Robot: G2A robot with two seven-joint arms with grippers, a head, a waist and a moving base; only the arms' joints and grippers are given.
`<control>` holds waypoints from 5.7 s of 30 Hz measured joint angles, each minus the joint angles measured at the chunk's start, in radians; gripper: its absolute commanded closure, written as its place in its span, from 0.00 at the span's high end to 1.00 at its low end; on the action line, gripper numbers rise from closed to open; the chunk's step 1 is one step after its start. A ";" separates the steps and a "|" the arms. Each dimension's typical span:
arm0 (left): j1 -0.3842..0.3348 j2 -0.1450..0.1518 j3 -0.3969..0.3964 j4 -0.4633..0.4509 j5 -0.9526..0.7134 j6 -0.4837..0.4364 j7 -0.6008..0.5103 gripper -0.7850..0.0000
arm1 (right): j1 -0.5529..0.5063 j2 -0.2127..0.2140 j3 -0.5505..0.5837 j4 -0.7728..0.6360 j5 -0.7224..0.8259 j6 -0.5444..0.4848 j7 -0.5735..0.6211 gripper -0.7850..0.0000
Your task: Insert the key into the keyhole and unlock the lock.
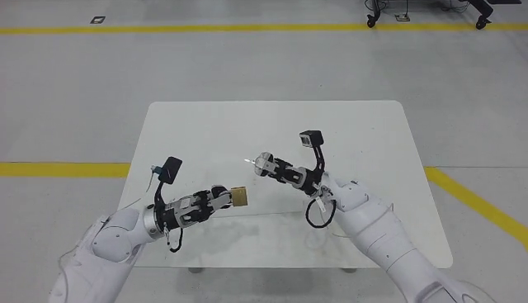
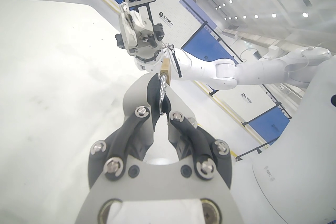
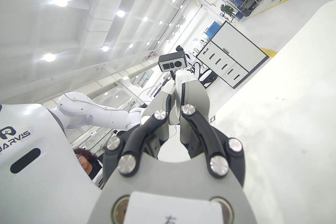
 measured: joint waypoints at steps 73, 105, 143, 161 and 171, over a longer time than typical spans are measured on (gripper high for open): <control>-0.307 -0.085 0.221 0.550 -0.918 0.643 -0.597 0.00 | -0.293 0.043 0.291 -0.362 -0.412 -0.057 -0.103 0.00; -0.182 -0.050 0.135 0.289 -0.711 0.955 -0.286 0.00 | -0.661 0.047 0.257 -0.917 -2.394 0.685 -0.736 0.00; -0.182 -0.051 0.169 0.233 -0.577 1.113 -0.213 0.00 | -0.737 0.080 0.159 -1.006 -3.182 0.666 -0.712 0.00; -0.173 -0.053 0.171 0.220 -0.553 1.115 -0.196 0.00 | -0.697 0.058 0.102 -0.979 -3.231 0.632 -0.624 0.00; -0.172 -0.054 0.169 0.224 -0.558 1.125 -0.209 0.00 | -0.697 0.051 0.087 -0.978 -3.256 0.619 -0.607 0.00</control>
